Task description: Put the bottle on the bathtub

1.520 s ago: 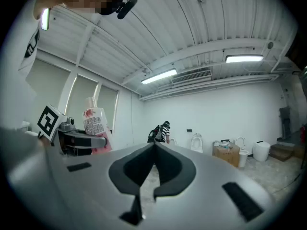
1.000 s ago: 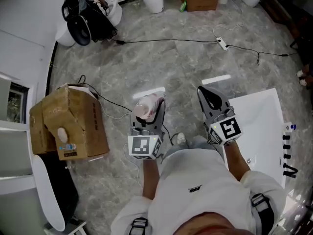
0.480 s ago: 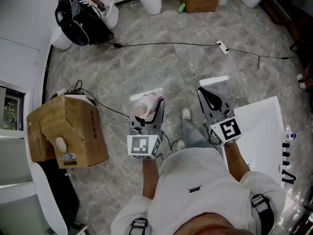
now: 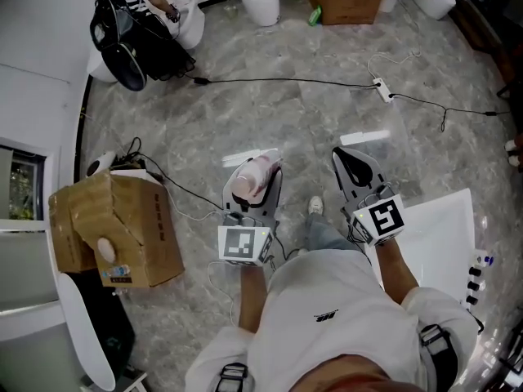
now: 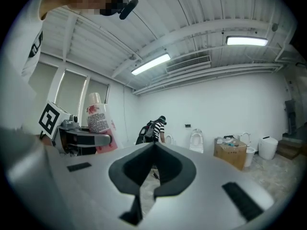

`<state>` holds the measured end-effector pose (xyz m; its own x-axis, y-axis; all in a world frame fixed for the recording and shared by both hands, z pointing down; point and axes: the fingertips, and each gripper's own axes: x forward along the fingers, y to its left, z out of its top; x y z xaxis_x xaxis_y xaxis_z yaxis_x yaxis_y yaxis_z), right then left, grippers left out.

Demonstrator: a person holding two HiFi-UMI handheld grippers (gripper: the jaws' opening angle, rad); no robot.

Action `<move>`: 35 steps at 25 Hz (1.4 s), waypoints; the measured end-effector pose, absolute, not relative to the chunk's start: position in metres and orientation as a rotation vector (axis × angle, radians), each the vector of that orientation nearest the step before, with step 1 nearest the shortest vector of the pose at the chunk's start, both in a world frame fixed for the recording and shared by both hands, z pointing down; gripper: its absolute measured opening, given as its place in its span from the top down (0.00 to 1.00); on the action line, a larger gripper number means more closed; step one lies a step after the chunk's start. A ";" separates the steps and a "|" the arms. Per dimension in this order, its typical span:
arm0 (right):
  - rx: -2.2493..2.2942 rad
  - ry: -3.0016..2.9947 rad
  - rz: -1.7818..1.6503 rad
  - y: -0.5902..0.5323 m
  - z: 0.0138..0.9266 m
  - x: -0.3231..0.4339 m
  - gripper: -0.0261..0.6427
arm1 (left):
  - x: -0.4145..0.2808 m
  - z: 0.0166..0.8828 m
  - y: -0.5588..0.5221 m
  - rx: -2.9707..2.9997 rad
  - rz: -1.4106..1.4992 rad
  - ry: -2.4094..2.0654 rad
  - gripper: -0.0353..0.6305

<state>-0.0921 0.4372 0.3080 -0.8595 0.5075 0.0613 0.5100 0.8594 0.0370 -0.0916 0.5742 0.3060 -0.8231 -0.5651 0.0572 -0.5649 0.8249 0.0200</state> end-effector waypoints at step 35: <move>0.369 -3.102 -0.071 0.092 0.292 -0.219 0.97 | -0.309 0.291 0.184 1.915 0.080 -2.447 0.61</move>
